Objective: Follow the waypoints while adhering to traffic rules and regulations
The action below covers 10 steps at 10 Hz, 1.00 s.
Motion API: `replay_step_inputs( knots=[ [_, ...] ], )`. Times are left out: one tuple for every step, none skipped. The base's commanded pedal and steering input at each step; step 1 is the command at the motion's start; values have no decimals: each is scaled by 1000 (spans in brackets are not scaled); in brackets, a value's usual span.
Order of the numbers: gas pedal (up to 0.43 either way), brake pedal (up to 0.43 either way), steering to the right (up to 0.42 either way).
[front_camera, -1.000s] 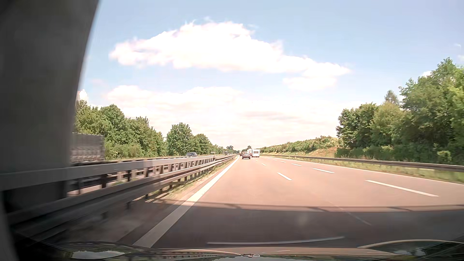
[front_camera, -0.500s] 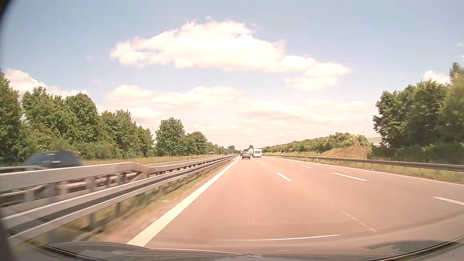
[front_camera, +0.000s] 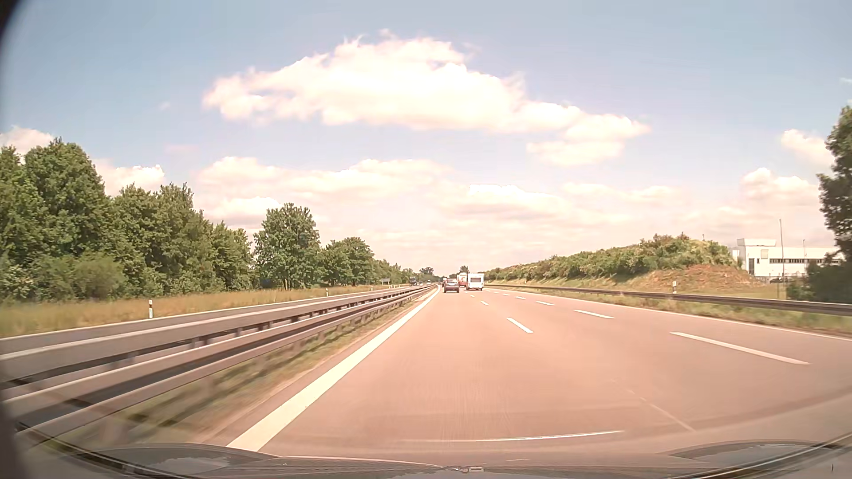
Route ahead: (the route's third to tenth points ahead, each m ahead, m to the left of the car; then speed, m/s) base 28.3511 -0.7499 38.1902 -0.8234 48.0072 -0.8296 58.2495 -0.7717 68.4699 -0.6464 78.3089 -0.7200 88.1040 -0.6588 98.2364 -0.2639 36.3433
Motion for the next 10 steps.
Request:
replay_step_inputs(
  knots=[
    [378, 12, -4],
    [378, 12, -4],
    [378, 12, -4],
    [378, 12, -4],
    [378, 12, -4],
    [378, 12, -4],
    [378, 12, -4],
    [378, 12, -4],
    [378, 12, -4],
    [378, 12, -4]
  ],
)
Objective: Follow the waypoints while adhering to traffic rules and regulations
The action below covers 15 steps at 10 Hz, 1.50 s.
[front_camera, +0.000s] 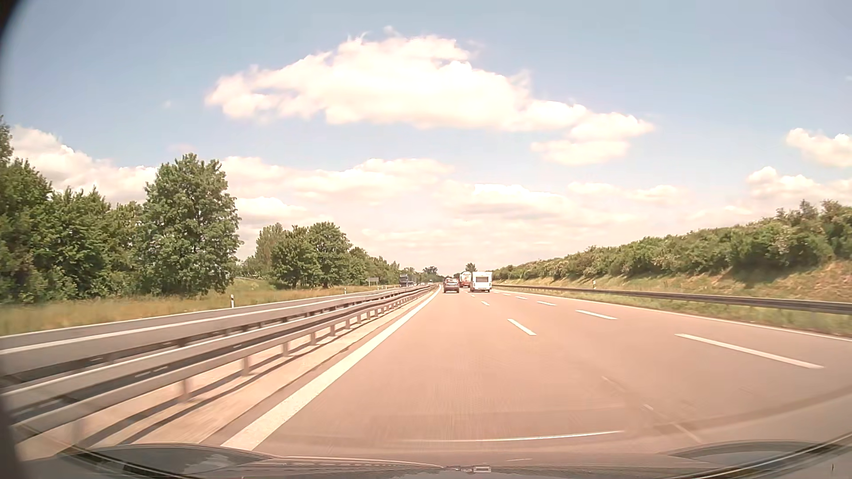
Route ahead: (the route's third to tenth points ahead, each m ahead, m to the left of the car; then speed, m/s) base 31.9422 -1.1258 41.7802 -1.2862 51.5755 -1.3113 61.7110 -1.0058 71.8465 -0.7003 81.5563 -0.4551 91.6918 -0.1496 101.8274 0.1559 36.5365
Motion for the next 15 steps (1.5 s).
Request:
replay_step_inputs(
  knots=[
    [378, 6, -4],
    [378, 12, -4],
    [378, 12, -4],
    [378, 12, -4],
    [378, 12, -4],
    [378, 12, -4],
    [378, 12, -4],
    [378, 12, -4],
    [390, 12, -4],
    [390, 12, -4],
    [390, 12, -4],
    [390, 12, -4],
    [390, 12, -4],
    [390, 12, -4],
    [390, 12, -4]
  ],
)
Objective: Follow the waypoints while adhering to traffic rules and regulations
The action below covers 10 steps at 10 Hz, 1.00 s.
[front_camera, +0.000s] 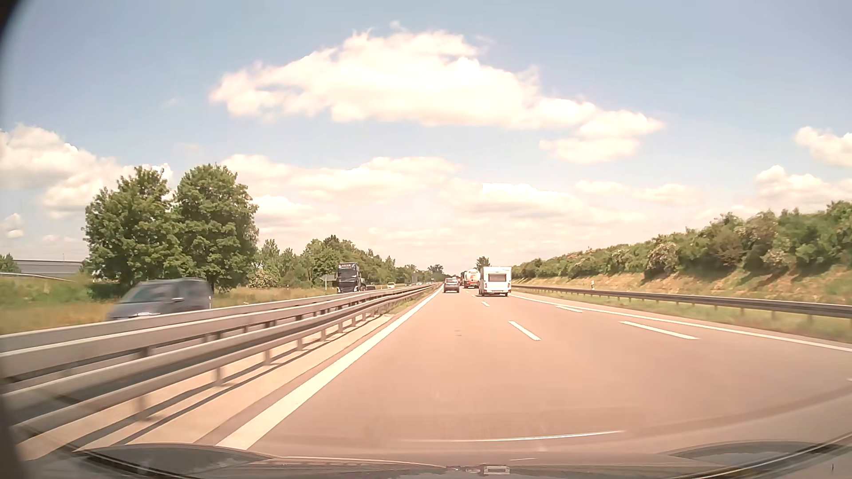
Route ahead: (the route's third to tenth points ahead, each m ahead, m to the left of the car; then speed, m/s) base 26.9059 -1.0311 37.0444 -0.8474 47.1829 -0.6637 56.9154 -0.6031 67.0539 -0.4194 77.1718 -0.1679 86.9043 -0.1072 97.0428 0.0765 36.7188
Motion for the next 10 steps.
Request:
replay_step_inputs(
  knots=[
    [390, 12, -4],
    [390, 12, -4],
    [390, 12, -4],
    [390, 12, -5],
    [390, 6, -5],
    [390, 6, -4],
    [390, 12, -4],
    [390, 12, -4],
    [390, 12, -5],
    [390, 12, -4]
  ],
)
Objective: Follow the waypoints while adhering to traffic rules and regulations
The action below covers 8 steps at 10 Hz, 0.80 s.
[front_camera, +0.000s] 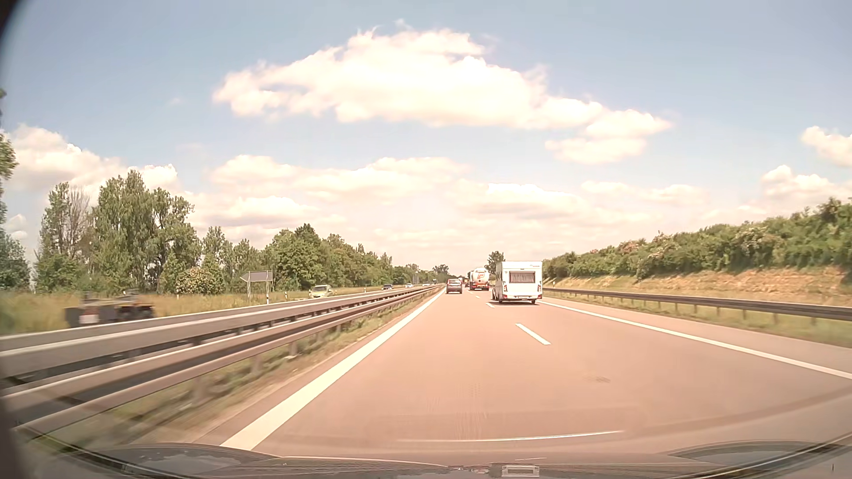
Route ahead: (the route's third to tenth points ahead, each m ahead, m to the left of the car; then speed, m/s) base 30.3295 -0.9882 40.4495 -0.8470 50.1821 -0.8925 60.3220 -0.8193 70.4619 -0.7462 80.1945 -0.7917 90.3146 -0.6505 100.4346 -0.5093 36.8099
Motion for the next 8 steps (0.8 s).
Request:
replay_step_inputs(
  knots=[
    [390, 12, -4],
    [390, 12, -4],
    [390, 12, -4],
    [390, 12, -4],
    [390, 6, -3],
    [390, 12, -3],
    [390, 12, -3],
    [390, 12, -3]
  ],
)
